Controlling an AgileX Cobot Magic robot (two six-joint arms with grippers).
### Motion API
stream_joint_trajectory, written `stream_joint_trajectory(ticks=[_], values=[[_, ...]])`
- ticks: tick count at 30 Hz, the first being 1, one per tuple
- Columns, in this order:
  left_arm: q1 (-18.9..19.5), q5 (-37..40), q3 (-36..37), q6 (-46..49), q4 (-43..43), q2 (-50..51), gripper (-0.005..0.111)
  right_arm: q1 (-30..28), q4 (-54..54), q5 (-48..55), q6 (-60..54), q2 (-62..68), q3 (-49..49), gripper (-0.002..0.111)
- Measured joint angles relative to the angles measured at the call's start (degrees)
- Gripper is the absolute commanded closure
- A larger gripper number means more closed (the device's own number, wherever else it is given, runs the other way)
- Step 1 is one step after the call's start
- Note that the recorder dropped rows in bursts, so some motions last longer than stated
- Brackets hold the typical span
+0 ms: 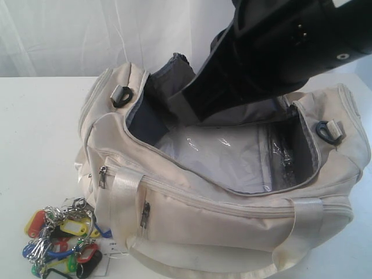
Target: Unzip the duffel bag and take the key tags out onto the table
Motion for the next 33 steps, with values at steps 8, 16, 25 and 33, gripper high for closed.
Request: stream_joint_trajectory(ticks=[8,16,25,33], values=[[0.13,-0.11,0.00,0.00,0.37,-4.90,0.107,0.00,0.00,-0.10,0.00,0.00,0.00,0.108],[0.13,-0.45,0.00,0.00,0.37,-4.90,0.107,0.00,0.11,-0.21,0.00,0.00,0.00,0.108],[0.13,-1.70,4.56,0.00,0.85,-5.01,0.107,0.00,0.11,-0.21,0.00,0.00,0.00,0.108],[0.13,-1.79,18.32,0.00,-7.42,-4.91,0.107,0.00,0.11,-0.21,0.00,0.00,0.00,0.108]])
